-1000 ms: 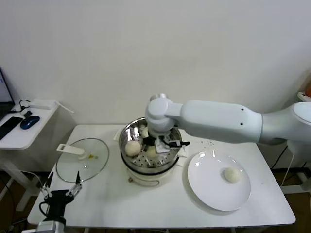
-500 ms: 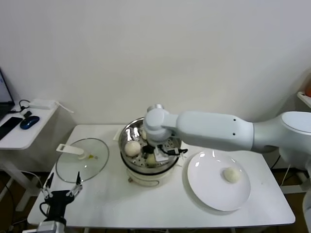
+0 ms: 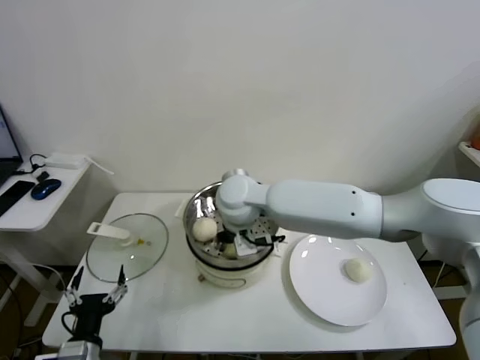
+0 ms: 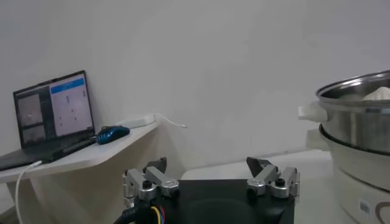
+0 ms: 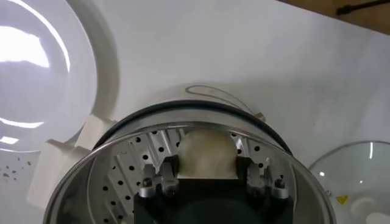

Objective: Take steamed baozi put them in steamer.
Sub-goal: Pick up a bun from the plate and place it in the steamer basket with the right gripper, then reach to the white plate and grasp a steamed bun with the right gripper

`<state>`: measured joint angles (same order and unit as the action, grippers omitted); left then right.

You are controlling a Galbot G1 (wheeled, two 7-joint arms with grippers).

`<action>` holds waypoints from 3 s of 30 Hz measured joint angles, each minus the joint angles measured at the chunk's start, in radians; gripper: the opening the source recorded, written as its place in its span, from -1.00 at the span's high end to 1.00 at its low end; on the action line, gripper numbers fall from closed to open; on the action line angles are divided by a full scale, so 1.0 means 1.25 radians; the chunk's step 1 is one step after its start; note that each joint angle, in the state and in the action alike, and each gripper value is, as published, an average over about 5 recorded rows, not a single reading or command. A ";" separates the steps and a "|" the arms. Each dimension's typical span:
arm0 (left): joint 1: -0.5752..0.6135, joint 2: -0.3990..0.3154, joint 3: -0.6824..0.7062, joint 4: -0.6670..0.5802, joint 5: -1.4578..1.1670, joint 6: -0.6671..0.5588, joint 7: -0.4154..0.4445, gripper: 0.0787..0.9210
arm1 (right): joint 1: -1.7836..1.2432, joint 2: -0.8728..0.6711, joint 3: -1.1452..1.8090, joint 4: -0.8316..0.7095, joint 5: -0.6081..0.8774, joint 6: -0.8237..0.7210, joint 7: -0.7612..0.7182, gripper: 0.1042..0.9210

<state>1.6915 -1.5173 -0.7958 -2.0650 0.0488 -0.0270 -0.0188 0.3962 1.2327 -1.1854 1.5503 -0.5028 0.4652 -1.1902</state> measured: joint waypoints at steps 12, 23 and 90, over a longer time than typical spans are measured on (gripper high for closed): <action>-0.002 -0.002 0.000 0.002 -0.001 0.000 0.000 -0.77 | 0.005 0.001 0.002 -0.007 0.026 0.005 -0.012 -0.75; -0.009 -0.003 0.002 0.000 -0.001 0.002 0.000 -0.77 | 0.053 -0.014 0.025 -0.026 0.096 0.012 -0.035 -0.76; -0.005 -0.002 0.025 0.011 -0.005 -0.004 -0.012 -0.77 | -0.269 -0.527 0.143 -0.243 0.404 -0.504 0.108 -0.76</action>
<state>1.6850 -1.5193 -0.7646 -2.0510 0.0422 -0.0314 -0.0333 0.0601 0.5740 -1.0068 1.2467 0.0022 -0.1643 -1.0553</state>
